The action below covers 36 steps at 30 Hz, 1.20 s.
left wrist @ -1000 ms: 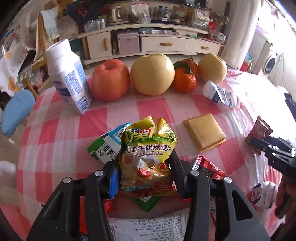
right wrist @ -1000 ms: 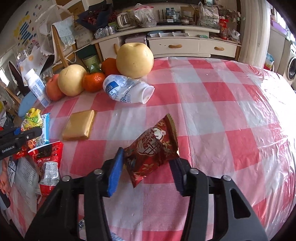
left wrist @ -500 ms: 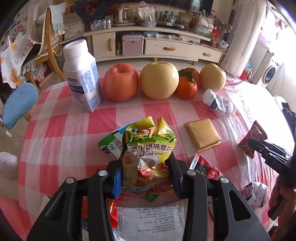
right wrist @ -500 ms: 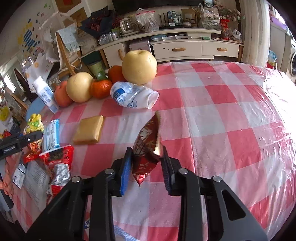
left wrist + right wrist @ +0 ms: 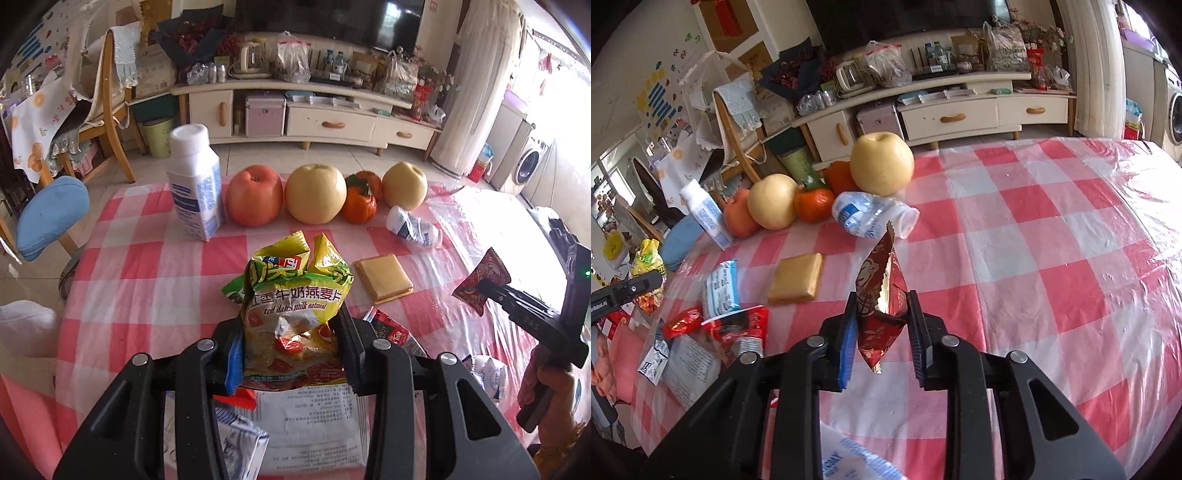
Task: Collect trash
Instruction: 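Carry both items to the pink basin and open both tools to drop them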
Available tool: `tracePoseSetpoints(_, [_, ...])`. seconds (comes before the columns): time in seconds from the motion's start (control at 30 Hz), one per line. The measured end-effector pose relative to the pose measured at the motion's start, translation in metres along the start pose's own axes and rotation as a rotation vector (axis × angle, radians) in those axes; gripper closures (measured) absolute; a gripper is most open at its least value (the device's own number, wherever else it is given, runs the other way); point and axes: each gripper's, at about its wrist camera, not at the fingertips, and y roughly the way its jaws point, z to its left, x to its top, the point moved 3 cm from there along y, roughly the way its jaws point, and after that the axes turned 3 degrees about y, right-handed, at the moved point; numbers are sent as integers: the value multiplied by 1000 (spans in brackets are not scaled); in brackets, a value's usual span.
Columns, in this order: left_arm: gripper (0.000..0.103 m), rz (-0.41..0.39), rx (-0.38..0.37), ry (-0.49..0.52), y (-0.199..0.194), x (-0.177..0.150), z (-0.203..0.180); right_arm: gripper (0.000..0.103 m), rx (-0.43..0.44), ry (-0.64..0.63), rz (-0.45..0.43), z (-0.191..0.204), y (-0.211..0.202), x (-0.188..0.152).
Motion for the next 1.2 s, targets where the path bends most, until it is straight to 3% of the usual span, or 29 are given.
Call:
tracePoseSetpoints(0.33, [60,-69,36,35,-43,-7,12,77,30,-14,-41,30,-19,-4])
tracePoseSetpoints(0.63, [60,-124,54,-23,-82,-18,52,77,100,-25,-98,81,-50,-8])
tracePoseSetpoints(0.87, [60,-163,101,-91,-108,-33,101,77,212,-125,-65,170,-53,-30])
tracePoseSetpoints(1.2, [60,-225,225,-331,-155,-78,230,77,454,-335,58,357,-43,-93])
